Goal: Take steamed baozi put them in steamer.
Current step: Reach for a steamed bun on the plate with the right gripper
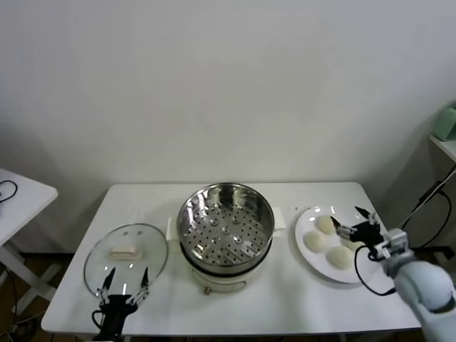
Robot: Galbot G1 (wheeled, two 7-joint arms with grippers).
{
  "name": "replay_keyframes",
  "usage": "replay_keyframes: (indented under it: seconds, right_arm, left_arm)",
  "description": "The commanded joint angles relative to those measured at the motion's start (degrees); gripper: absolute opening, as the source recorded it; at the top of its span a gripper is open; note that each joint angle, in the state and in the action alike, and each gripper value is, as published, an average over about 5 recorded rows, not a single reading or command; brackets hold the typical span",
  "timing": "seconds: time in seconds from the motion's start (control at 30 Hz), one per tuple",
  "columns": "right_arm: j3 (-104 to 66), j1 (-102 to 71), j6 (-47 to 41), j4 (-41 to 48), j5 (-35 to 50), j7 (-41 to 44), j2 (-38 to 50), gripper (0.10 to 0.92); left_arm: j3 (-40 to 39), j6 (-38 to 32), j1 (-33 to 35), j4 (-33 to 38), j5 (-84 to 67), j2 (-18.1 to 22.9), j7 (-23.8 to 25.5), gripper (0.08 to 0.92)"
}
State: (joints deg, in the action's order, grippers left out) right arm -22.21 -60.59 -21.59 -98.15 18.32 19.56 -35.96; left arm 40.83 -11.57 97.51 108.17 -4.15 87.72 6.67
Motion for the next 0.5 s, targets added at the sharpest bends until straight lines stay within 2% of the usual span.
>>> replay_keyframes:
  seconds: [0.03,0.33,0.5]
  right_arm:
    - [31.4,32.25,1.9,12.45,-15.52,25.39,15.9,0.823]
    - [74.8,73.03,13.36,29.85,-22.24,41.33,7.04,0.823]
    - [87.58,83.86,18.73,36.87,-18.97,47.75,1.07,0.823]
  left_arm:
    - [-0.19,-0.19,0.16,-0.01,0.45,-0.13,0.08,0.823]
    - [-0.09,-0.65,0.54,0.1,1.09,0.3,0.15,0.823]
    - [0.12,-1.06,0.64,-0.23,1.44,0.59,0.11,0.823]
